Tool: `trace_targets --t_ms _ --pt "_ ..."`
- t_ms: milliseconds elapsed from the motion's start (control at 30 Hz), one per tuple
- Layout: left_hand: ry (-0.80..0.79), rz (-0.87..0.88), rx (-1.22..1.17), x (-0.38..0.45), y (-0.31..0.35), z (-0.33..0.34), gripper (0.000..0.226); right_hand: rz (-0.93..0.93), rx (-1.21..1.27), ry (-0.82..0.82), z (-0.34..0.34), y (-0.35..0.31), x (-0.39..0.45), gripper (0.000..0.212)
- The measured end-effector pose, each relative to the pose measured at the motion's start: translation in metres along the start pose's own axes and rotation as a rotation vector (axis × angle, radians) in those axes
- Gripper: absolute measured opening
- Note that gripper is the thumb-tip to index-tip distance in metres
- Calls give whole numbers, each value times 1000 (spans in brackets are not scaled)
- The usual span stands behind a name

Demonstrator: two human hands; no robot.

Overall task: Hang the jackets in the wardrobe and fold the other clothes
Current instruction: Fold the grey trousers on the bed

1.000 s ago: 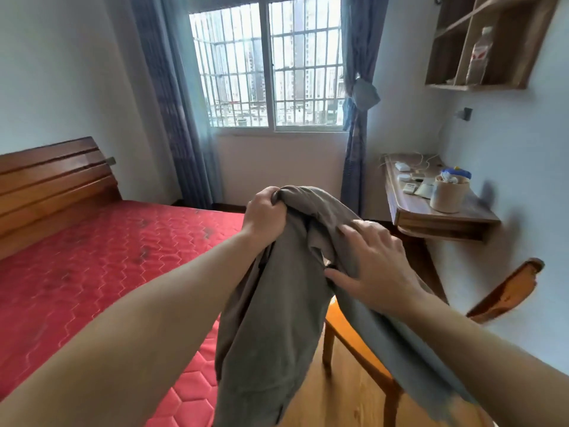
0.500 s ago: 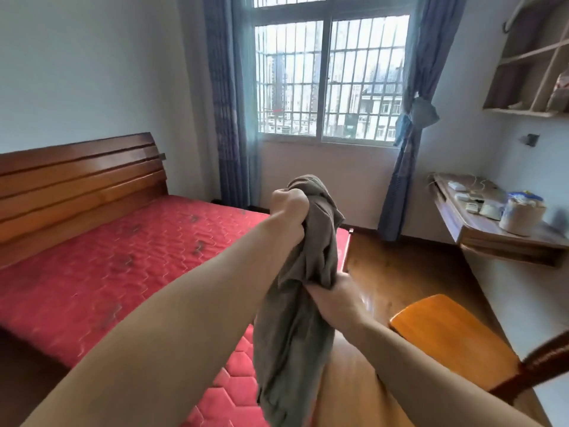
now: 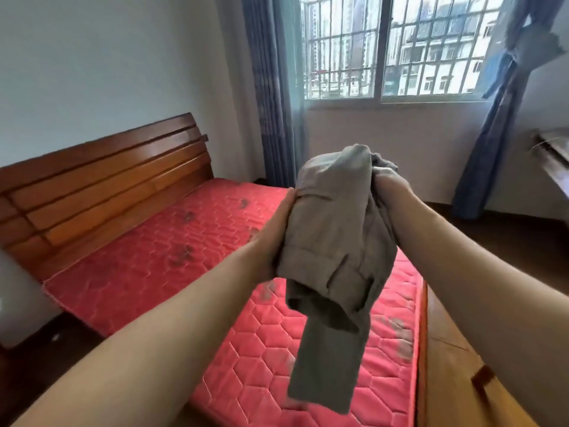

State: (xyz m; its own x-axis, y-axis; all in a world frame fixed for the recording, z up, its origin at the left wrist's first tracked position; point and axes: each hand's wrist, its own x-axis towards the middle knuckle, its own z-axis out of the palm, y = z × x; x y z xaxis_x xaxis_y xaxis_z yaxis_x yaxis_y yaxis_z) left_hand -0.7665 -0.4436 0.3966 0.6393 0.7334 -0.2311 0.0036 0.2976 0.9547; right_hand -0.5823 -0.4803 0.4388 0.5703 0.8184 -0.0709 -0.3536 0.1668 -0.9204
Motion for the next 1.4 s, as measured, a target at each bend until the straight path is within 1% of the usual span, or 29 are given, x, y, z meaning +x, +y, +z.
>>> trace_targets --t_ms 33,100,133,167,200,267,300,333,367,400,433,467,500,533,567,600,633,667,700,767,833,867,933,1000,1100,1133,1200,1267,1400 --pt "-55 -42 -41 4 1 -17 60 50 -62 -1 12 5 9 33" --pt "-131 -2 -103 14 12 -49 44 90 -211 -5 26 24 24 32" --pt "-129 51 -131 22 23 -64 37 122 -171 -28 31 35 32 32" --pt "-103 100 -142 28 36 -77 33 188 -148 -99 38 43 34 33" --pt "-65 134 -143 34 49 -88 33 276 -188 -163 45 50 37 35" --pt "-12 143 -117 48 71 -107 40 354 -524 -197 60 54 48 31" --pt "26 133 -88 55 78 -116 42 320 -716 -205 71 51 53 25" --pt "65 126 -39 61 84 -124 39 236 -837 -189 82 47 57 21" --pt "93 115 9 66 88 -133 34 152 -854 -167 94 43 60 20" --pt "113 104 33 73 91 -141 33 96 -791 -173 106 39 61 24" --pt "117 100 29 81 94 -150 35 76 -705 -238 120 37 61 34" --pt "102 88 7 89 99 -159 37 79 -694 -329 136 37 59 52" --pt "60 68 -17 96 104 -166 37 72 -769 -429 151 39 56 66" --pt "-11 46 -34 100 110 -174 35 34 -834 -509 168 46 55 67" --pt "-89 27 -64 106 115 -182 34 -36 -853 -540 187 55 56 55" --pt "-147 17 -87 112 118 -190 38 -91 -836 -489 206 66 60 36" --pt "-187 13 -95 117 120 -199 42 -105 -765 -382 225 76 65 20" --pt "-214 8 -65 122 121 -209 42 -75 -670 -262 243 86 71 10" --pt "-234 4 -17 124 122 -222 38 -19 -575 -172 260 97 76 7" --pt "-283 18 79 128 122 -252 37 81 -424 -56 287 116 87 17" --pt "-340 64 161 134 124 -285 27 135 -412 17 305 129 95 24" --pt "-369 74 207 137 127 -300 27 156 -433 46 312 133 96 23" --pt "-394 99 331 141 132 -321 33 187 -432 78 321 138 98 15" --pt "-331 137 425 145 136 -331 33 175 -483 73 322 140 98 12" --pt "-169 140 263 148 137 -331 27 122 -691 -16 316 139 90 15" --pt "-142 145 192 148 135 -329 27 140 -687 -60 314 138 85 20" --pt "-104 143 87 146 133 -326 27 191 -613 -131 309 137 77 41" --pt "-70 156 22 143 139 -328 25 183 -533 -139 302 138 69 49" --pt "33 244 -14 126 175 -344 29 107 -510 11 288 131 54 21"
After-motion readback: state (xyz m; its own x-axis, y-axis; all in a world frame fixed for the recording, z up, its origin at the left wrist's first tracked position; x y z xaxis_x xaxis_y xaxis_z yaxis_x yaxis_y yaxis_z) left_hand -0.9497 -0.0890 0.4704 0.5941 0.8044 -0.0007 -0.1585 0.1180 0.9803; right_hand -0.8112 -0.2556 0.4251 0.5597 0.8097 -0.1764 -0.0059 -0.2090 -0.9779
